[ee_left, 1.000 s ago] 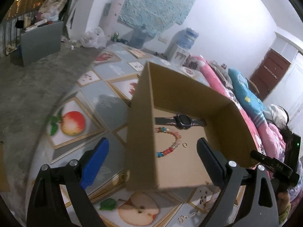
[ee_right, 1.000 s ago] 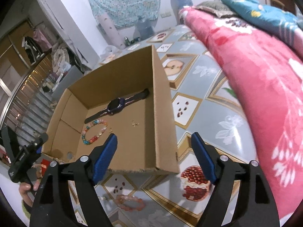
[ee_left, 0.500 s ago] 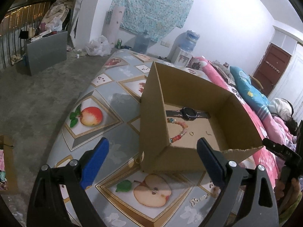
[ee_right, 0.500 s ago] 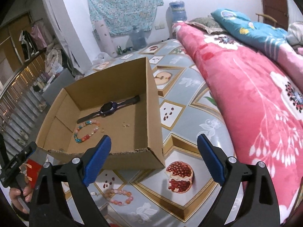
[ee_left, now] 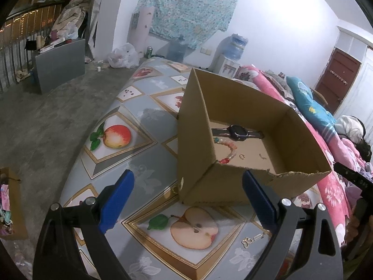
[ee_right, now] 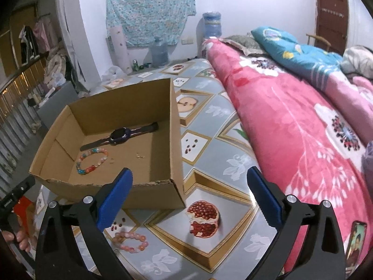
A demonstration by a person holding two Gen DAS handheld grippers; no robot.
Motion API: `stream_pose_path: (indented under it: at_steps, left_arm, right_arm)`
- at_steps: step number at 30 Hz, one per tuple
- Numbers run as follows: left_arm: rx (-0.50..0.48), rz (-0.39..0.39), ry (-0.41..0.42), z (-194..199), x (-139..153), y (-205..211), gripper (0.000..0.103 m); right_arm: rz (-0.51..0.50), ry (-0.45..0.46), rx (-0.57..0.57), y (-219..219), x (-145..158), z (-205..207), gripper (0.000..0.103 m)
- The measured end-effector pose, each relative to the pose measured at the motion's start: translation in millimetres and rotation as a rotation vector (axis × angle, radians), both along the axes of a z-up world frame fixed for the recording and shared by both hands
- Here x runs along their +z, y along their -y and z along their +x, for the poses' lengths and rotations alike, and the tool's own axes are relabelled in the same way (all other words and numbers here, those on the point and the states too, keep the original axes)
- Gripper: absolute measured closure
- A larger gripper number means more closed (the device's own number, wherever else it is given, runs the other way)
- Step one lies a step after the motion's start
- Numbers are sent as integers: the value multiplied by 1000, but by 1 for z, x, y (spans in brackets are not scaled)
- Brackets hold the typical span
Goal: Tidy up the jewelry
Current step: 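Withdraw both grippers back from the box, then move both grippers toward the remaining jewelry on the table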
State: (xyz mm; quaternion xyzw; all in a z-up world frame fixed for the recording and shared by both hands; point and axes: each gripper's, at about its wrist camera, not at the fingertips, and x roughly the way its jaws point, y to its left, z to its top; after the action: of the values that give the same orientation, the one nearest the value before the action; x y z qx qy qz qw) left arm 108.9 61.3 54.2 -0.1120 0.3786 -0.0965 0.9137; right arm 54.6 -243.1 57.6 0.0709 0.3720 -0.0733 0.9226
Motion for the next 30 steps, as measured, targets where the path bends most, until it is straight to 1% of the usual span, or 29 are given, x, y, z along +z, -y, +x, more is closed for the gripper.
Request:
stream_pose_path:
  at_steps: [5,12,15,18,25,30]
  left_arm:
    - [2,29,-2,-1,-4,1,11]
    - [11,35,-9,2,-5,-1,11]
    - [11,38,-7,2,-4,-1,11]
    - [14,48,0,2,-4,0,11]
    - [2,51,0,1,-4,1,11]
    - [-19,66,-3,-5,-7,3,11]
  right_arm:
    - [-62,11,-1,-5,1,-3,8]
    - [-92,1,-9,-6,-2,-3,8]
    - [-130,-3,-21,-7,-1,-3,8]
    - [-163,17,-25,-10,2,-7,8]
    - [-130,69,6,-8,7,-13,8]
    - [-47,104,42,-3,9,-21,8]
